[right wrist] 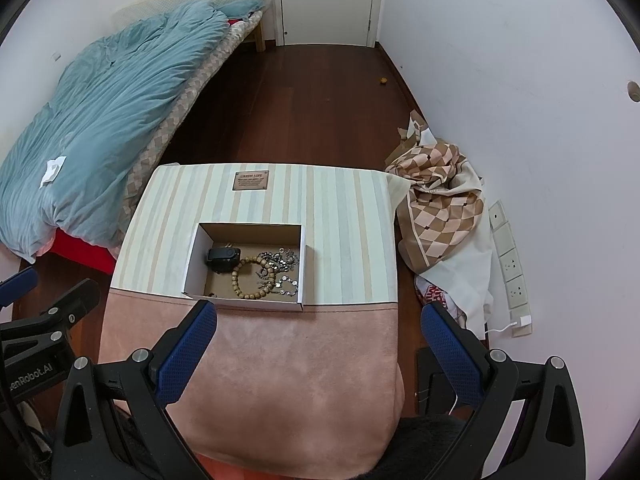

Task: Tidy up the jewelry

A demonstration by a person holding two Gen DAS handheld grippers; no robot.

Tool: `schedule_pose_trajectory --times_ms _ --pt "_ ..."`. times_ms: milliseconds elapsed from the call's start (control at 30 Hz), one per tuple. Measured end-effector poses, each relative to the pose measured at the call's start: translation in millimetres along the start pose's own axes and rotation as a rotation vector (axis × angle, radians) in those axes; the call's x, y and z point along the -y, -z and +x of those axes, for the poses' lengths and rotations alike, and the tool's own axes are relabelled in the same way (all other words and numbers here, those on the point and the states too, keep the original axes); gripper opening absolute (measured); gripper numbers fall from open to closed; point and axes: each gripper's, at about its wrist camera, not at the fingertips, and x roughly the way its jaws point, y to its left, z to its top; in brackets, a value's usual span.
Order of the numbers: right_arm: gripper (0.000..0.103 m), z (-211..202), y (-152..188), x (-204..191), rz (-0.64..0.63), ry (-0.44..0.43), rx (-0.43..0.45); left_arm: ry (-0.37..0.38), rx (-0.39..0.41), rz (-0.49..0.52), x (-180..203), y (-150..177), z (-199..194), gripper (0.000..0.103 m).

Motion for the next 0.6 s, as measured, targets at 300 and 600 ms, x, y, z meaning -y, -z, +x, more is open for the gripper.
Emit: schedule_pose_trajectory --times_ms 300,600 --pt "0.103 -0.4 1.3 -2.9 -0.001 -0.003 0.002 -0.001 -0.01 0.0 -0.7 2.7 2.7 0.103" --pt "0.103 -0.2 0.9 -1.3 0.001 0.0 0.004 0.006 -0.008 -0.003 2.0 2.6 2.4 0.103"
